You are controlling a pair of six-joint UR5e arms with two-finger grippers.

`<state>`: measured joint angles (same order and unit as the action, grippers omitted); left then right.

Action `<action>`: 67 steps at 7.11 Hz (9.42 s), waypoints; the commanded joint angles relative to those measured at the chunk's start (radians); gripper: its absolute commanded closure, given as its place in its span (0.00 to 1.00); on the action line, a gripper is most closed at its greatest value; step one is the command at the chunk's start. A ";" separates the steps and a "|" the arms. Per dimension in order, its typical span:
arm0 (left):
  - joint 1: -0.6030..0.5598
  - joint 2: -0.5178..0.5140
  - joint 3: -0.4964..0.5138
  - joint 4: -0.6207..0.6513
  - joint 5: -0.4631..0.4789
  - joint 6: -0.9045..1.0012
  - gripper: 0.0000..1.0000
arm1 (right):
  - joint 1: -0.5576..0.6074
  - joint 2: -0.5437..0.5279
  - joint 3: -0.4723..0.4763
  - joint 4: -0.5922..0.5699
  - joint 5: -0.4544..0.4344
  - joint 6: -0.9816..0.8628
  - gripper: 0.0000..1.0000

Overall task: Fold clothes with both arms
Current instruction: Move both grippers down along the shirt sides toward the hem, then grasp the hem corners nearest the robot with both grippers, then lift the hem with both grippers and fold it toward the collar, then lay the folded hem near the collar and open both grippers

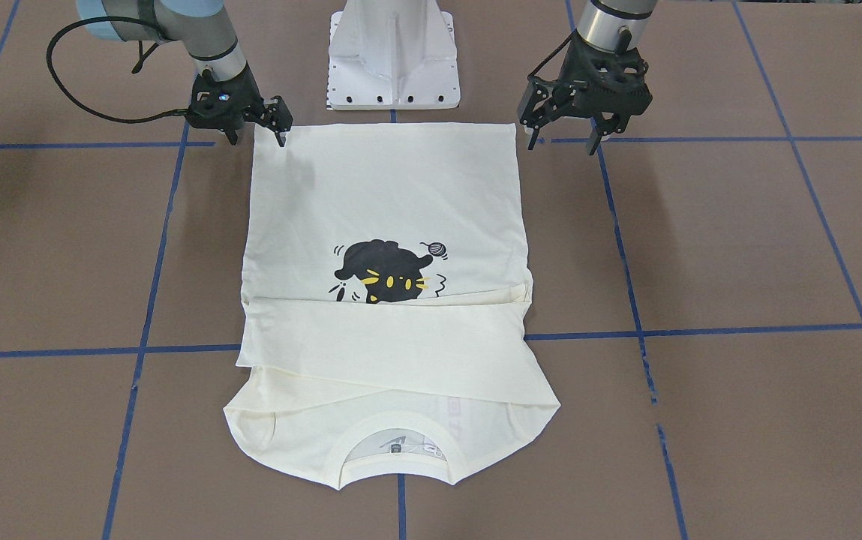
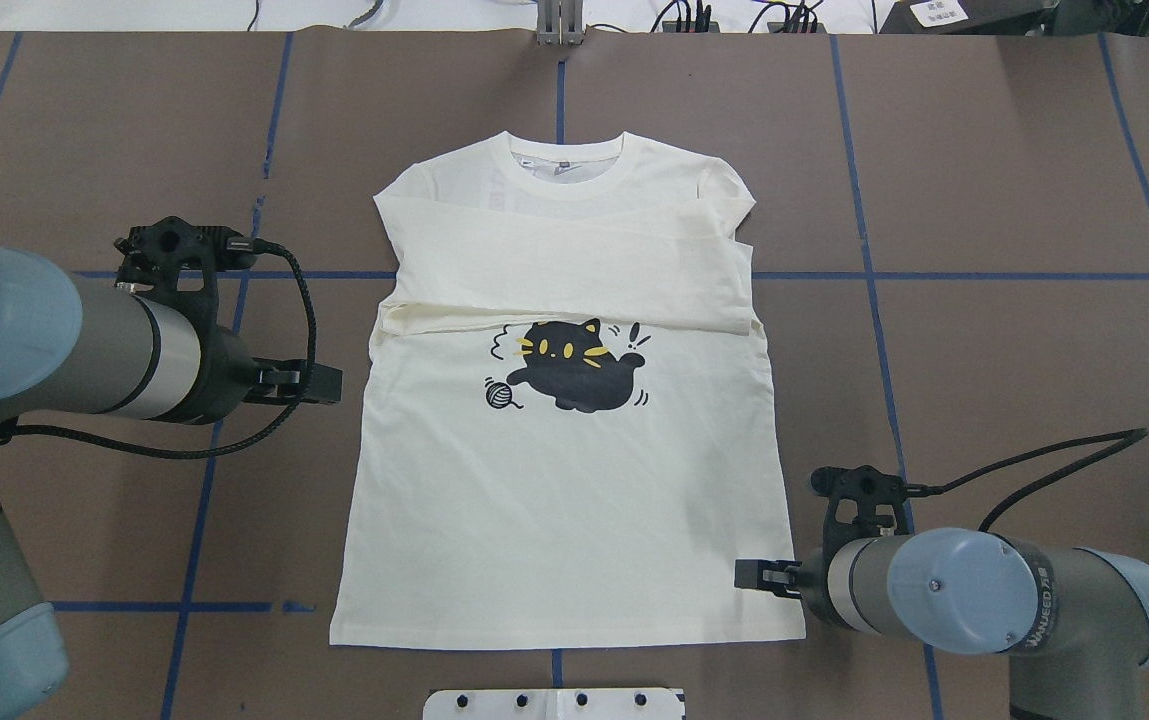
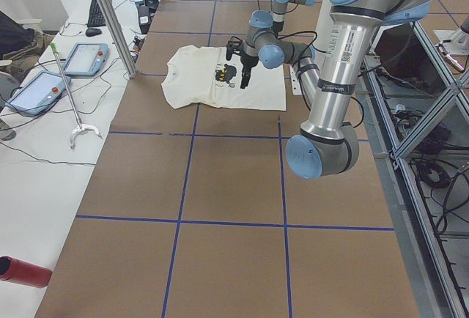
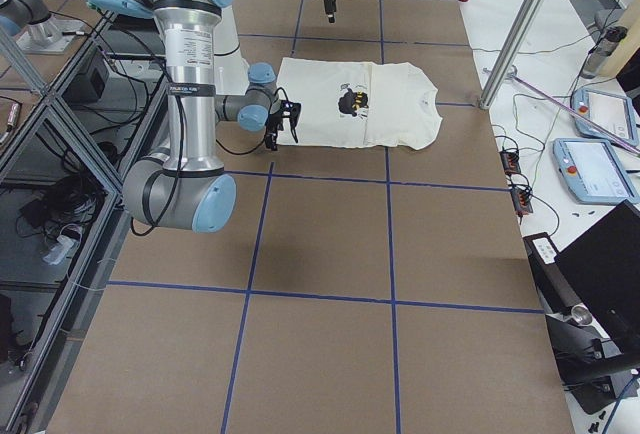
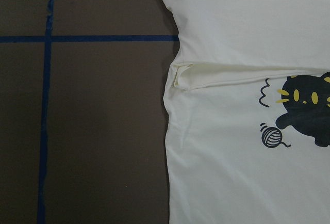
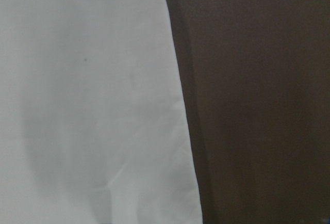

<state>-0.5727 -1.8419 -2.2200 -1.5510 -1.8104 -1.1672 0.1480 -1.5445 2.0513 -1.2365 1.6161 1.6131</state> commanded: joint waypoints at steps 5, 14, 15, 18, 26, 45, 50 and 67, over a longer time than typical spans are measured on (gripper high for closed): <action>0.002 -0.006 0.002 0.000 0.000 0.000 0.00 | -0.019 -0.022 0.036 -0.001 0.002 0.024 0.91; 0.077 0.157 0.026 -0.197 0.005 -0.202 0.00 | -0.013 -0.034 0.104 -0.001 -0.005 0.024 1.00; 0.136 0.185 0.026 -0.234 0.025 -0.286 0.00 | -0.008 -0.032 0.104 0.000 -0.008 0.024 1.00; 0.390 0.179 0.062 -0.227 0.131 -0.569 0.00 | -0.007 -0.017 0.102 0.008 0.001 0.024 1.00; 0.435 0.099 0.191 -0.224 0.177 -0.588 0.26 | 0.027 -0.013 0.110 0.009 0.028 0.022 1.00; 0.436 0.121 -0.074 -0.077 0.161 -0.556 1.00 | 0.077 -0.100 0.231 0.003 0.209 0.019 1.00; 0.551 0.115 -0.204 -0.037 0.117 -0.554 1.00 | 0.027 -0.180 0.351 0.008 0.334 0.013 1.00; -0.108 -0.172 0.349 -0.136 -0.033 -0.216 1.00 | 0.705 0.466 -0.418 0.011 0.579 -0.203 1.00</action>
<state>-0.6662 -2.0032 -1.9330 -1.6439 -1.8451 -1.3851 0.8489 -1.1212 1.7124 -1.2264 2.1974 1.4350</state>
